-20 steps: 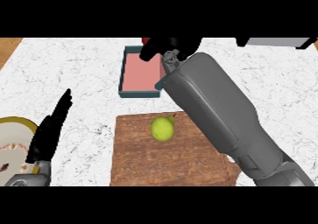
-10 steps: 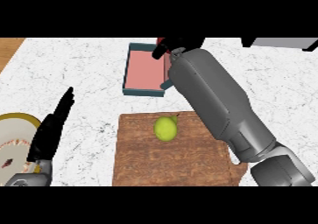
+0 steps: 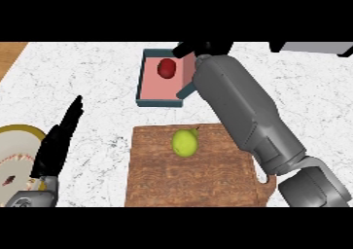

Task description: Pick the tomato from the cutting board and place it in the cardboard box

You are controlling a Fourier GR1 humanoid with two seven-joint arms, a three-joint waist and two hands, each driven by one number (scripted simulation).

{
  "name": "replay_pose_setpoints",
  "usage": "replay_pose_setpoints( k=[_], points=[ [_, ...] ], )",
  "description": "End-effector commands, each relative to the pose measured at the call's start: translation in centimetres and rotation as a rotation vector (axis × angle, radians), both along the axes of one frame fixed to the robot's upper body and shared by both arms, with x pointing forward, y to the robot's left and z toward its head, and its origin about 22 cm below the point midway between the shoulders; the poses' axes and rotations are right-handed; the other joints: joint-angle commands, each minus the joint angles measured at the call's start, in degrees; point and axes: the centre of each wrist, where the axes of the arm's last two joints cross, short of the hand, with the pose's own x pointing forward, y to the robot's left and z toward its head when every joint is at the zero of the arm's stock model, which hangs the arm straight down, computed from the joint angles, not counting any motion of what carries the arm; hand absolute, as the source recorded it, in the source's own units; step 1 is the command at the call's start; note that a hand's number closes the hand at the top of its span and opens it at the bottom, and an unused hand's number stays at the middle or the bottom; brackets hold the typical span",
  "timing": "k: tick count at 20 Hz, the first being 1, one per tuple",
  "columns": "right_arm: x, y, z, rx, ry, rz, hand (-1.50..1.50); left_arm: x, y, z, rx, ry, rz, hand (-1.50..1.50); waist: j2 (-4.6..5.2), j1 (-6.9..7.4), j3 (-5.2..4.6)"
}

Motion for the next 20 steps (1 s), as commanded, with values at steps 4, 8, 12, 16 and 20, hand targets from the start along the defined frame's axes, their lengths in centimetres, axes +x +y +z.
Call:
replay_pose_setpoints(
  k=[4,8,12,16,20],
  points=[
    [0.0,-0.6,0.3,0.224,-0.303,-0.146,-1.50,0.1,0.6,0.0,-0.014,0.010,0.041,0.00,-0.32,-1.34,0.05],
    [-0.1,-1.3,1.3,0.363,-0.402,-0.189,-1.50,-0.1,1.0,-0.6,-0.002,0.019,0.051,0.00,-0.78,-2.71,0.06],
    [-0.4,-4.0,-0.1,0.373,-0.464,-0.246,-1.50,-1.7,3.3,-0.6,0.005,0.037,0.094,0.00,-1.81,-4.93,0.05],
    [-1.2,-6.3,-1.2,0.388,-0.488,-0.310,-1.50,-2.6,3.1,-1.4,-0.005,0.047,0.131,0.00,-2.46,-6.60,-0.01],
    [-3.7,-9.6,-1.5,0.408,-0.528,-0.306,-1.50,-3.5,4.2,-0.7,0.015,0.056,0.136,0.00,-2.96,-7.73,-0.02]
  ],
)
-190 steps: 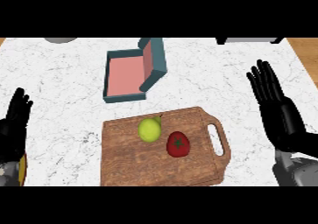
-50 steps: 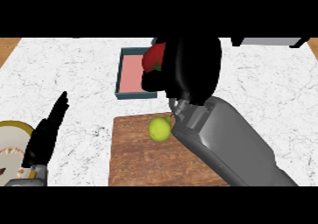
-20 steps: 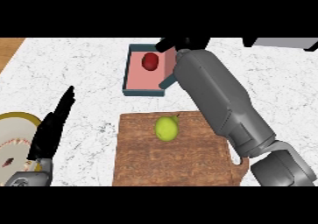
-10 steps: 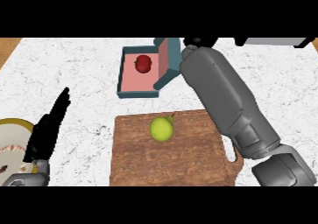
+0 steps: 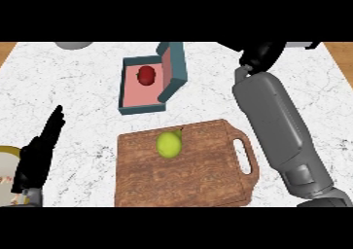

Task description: Pick the tomato from the cutting board and place it in the cardboard box

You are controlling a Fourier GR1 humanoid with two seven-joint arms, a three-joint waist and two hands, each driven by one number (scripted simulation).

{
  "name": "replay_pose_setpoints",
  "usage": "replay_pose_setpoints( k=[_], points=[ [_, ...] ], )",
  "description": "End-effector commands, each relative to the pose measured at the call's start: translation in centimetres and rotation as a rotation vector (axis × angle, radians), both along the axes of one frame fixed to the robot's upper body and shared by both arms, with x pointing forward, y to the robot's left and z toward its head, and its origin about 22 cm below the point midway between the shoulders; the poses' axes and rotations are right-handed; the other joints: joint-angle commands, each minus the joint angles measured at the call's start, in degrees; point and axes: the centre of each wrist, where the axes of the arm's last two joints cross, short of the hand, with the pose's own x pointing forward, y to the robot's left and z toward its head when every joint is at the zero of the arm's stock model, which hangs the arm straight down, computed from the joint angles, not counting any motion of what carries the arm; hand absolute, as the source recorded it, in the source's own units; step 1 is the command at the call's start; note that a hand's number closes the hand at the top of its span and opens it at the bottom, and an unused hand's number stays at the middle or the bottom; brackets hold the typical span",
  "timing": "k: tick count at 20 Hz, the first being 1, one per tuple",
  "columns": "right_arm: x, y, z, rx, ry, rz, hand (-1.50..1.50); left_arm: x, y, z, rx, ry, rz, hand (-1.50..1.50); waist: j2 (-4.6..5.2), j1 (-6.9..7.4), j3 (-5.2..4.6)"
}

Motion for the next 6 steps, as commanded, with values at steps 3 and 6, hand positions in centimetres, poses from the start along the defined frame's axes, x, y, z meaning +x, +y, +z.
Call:
replay_pose_setpoints(
  k=[3,6],
  points=[
    [-5.3,-5.1,-2.5,0.021,-0.006,-0.012,-1.50,-1.3,0.0,0.2,-0.006,0.017,0.026,0.00,-0.56,-1.66,0.01],
    [-8.7,-6.3,-1.7,-0.004,-0.013,0.049,-1.50,-1.1,0.9,-0.9,0.013,-0.003,0.019,0.00,-0.26,-1.54,-0.09]
  ],
)
